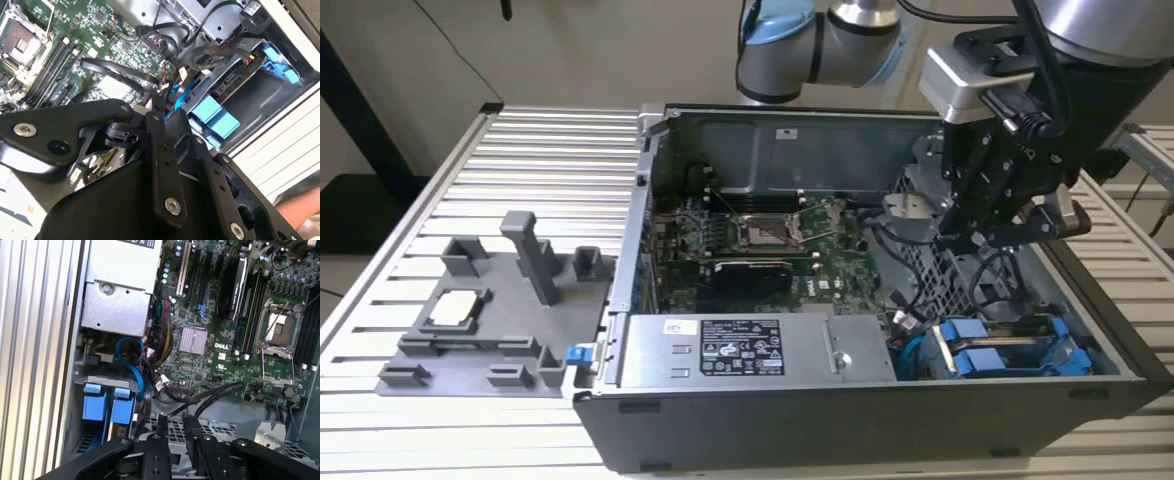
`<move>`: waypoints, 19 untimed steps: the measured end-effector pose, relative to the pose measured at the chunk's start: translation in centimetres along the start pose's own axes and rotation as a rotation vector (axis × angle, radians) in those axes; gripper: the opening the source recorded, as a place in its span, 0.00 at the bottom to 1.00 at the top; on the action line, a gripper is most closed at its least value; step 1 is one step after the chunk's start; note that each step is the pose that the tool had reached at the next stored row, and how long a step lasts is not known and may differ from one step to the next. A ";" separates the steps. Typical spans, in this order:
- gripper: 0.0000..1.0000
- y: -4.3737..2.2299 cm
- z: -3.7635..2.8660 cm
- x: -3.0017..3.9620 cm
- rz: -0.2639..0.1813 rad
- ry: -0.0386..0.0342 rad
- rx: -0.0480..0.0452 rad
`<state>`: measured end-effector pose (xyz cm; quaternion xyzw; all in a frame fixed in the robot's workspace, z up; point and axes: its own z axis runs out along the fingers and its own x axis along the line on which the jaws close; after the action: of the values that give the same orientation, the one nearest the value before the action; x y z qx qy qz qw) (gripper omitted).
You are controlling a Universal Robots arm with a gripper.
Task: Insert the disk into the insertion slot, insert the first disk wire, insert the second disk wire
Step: 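Insert the first disk wire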
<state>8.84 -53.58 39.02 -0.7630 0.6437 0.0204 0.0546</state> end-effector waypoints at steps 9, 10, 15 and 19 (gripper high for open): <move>0.29 0.46 0.86 -0.27 0.002 -0.0587 0.0173; 0.29 0.47 0.85 -0.28 0.002 -0.0717 0.0195; 0.29 0.72 0.85 -0.31 0.002 -0.0789 0.0208; 0.29 0.75 1.00 -0.23 -0.005 -0.0792 0.0197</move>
<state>8.10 -53.37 38.00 -0.7627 0.6393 0.0441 0.0876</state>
